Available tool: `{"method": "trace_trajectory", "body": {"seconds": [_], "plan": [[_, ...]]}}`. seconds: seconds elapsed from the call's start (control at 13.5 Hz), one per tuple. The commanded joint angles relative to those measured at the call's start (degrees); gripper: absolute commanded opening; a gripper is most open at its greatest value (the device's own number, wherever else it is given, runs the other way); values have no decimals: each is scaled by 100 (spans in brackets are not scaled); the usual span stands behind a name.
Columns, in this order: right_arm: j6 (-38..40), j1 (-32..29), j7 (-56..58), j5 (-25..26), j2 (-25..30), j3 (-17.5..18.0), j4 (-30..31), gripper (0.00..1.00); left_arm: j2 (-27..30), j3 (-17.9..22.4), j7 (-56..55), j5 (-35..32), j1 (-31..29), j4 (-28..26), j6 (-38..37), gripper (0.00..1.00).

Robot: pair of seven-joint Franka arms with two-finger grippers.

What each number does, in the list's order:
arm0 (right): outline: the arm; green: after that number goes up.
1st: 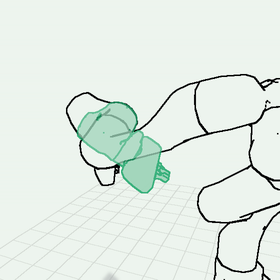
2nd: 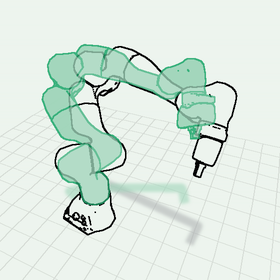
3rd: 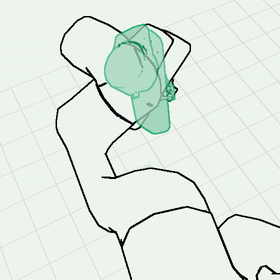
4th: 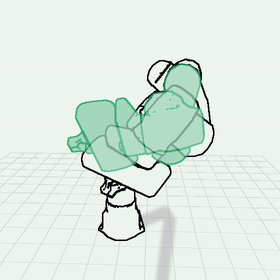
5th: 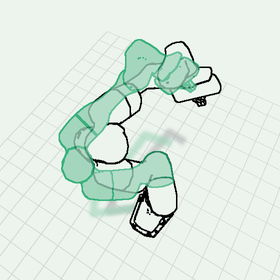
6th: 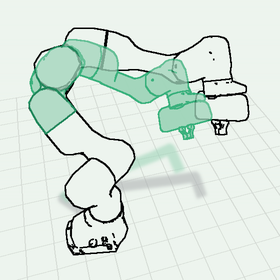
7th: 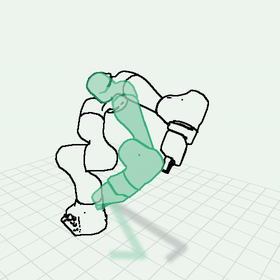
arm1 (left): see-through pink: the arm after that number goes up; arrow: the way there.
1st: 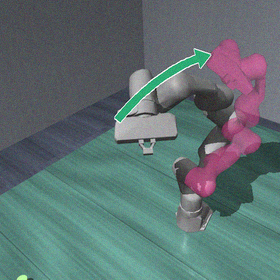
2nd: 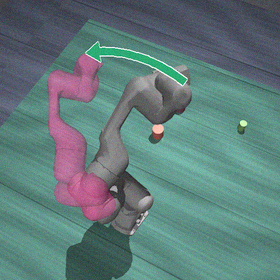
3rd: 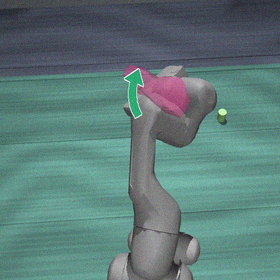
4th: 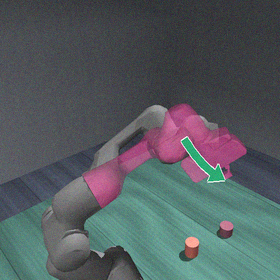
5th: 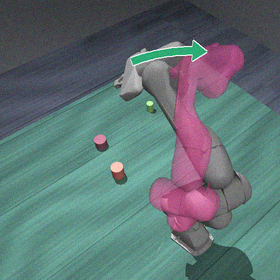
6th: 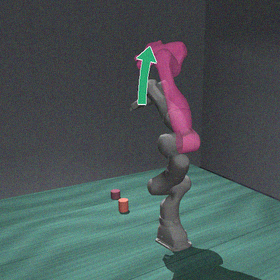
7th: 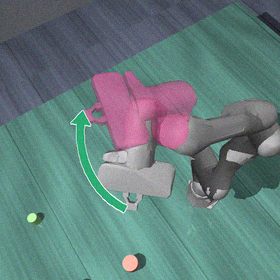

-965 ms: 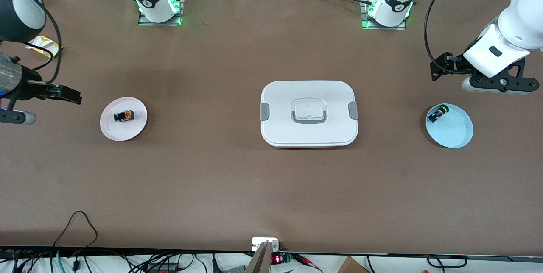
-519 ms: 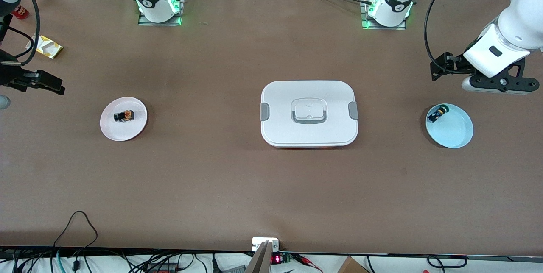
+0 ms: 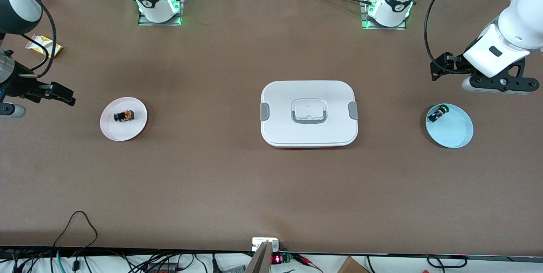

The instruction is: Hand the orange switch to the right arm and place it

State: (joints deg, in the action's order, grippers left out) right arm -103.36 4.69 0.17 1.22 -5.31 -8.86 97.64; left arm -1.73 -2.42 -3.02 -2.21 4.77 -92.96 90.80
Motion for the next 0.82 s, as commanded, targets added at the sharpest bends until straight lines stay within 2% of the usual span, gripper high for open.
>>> {"method": "trace_trajectory", "body": {"seconds": [0.0, 0.15, 0.74], "plan": [[349, -39, 81, -78, 478, -2, 169, 100, 59, -4, -41, 10, -11, 58, -107, 100], [807, -21, 62, -78, 452, 16, -156, 100, 59, -4, -41, 10, -11, 58, -107, 100], [853, -12, 62, -87, 461, 16, -280, 100, 59, -4, -41, 10, -11, 58, -107, 100]]}}
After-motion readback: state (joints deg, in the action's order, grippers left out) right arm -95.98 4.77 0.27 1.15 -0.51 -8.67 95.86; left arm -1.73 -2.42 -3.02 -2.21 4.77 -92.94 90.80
